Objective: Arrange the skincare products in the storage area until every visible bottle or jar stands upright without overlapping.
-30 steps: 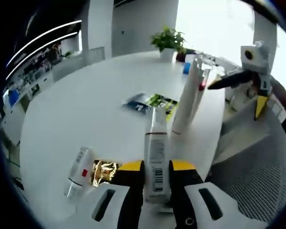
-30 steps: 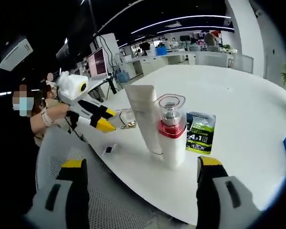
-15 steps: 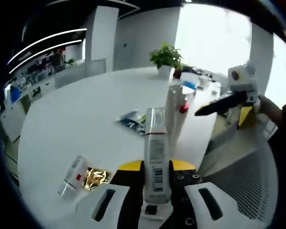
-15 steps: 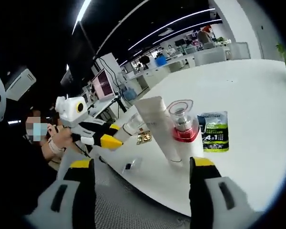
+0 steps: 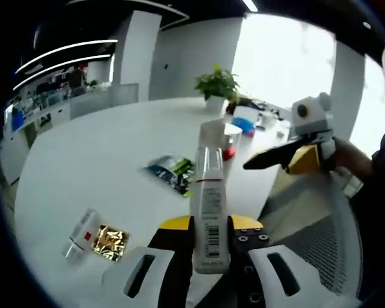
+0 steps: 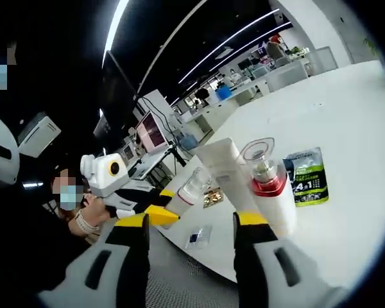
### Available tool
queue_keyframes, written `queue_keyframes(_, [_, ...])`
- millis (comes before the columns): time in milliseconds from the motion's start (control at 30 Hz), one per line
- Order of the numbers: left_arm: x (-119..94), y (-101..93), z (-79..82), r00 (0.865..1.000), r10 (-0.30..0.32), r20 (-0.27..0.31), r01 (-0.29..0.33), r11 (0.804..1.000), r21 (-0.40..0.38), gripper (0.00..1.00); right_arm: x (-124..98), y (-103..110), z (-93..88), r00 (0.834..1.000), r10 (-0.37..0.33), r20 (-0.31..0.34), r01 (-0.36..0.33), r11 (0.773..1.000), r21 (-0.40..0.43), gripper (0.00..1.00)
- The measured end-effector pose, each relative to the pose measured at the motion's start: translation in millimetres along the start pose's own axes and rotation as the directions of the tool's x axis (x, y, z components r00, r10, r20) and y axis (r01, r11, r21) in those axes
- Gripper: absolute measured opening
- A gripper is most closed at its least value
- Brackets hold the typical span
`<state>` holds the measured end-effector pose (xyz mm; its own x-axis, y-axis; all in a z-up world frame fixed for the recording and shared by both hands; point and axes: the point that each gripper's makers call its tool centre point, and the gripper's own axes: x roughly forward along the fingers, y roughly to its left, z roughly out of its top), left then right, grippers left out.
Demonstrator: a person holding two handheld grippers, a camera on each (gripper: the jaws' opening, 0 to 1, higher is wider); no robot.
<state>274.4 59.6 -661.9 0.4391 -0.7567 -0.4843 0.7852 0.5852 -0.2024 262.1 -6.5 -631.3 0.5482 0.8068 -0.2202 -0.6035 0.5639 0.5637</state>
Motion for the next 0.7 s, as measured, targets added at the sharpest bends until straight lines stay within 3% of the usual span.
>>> queue_keyframes(133, [3, -7.9, -2.0, 1.000, -0.013, -0.001, 0.013, 1.000, -0.008, 0.16, 4, 4, 11.4, 0.995, 0.048, 0.087, -0.056, 0.993, 0.101, 0.43])
queue_keyframes(333, [5, -22.9, 5.4, 0.997, -0.062, 0.040, 0.063, 0.997, -0.035, 0.16, 10, 1, 10.2, 0.992, 0.069, 0.108, -0.086, 0.983, 0.163, 0.39])
queue_keyframes(533, [7, -33.4, 11.6, 0.992, -0.099, 0.076, 0.103, 0.993, -0.059, 0.16, 11, 1, 21.7, 0.972, 0.102, 0.210, -0.158, 0.951, 0.266, 0.39])
queue_keyframes(700, [6, -42.1, 15.9, 0.983, -0.150, 0.110, 0.161, 0.982, -0.098, 0.16, 8, -1, 29.9, 0.953, 0.121, 0.278, -0.212, 0.922, 0.325, 0.33])
